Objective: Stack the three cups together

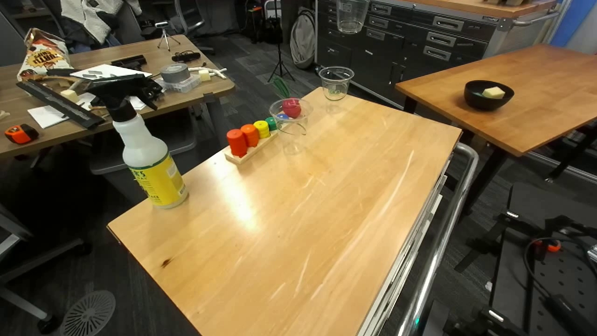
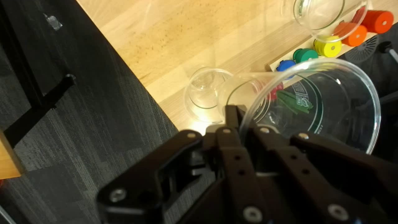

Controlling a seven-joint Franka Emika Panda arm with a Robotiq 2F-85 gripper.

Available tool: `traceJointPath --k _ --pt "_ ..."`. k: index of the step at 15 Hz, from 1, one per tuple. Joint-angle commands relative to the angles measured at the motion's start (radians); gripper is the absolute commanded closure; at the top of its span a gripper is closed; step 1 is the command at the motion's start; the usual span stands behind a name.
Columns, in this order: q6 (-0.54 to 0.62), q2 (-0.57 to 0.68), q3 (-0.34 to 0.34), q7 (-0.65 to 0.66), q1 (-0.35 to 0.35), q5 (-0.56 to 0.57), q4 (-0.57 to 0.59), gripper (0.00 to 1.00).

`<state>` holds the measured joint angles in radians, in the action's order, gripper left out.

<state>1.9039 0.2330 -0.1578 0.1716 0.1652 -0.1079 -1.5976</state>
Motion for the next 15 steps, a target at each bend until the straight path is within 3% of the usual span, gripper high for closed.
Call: traceJointPath --k 1,8,15 --pt "-0.104 0.19 0.001 0.0 0.036 -0.057 0.243 0.99" --pt "-0.248 0.39 0.015 0.009 0.103 -0.106 0.483 0.99" --pt "-0.331 0.419 0.044 -0.049 0.117 -0.1 0.491 0.99"
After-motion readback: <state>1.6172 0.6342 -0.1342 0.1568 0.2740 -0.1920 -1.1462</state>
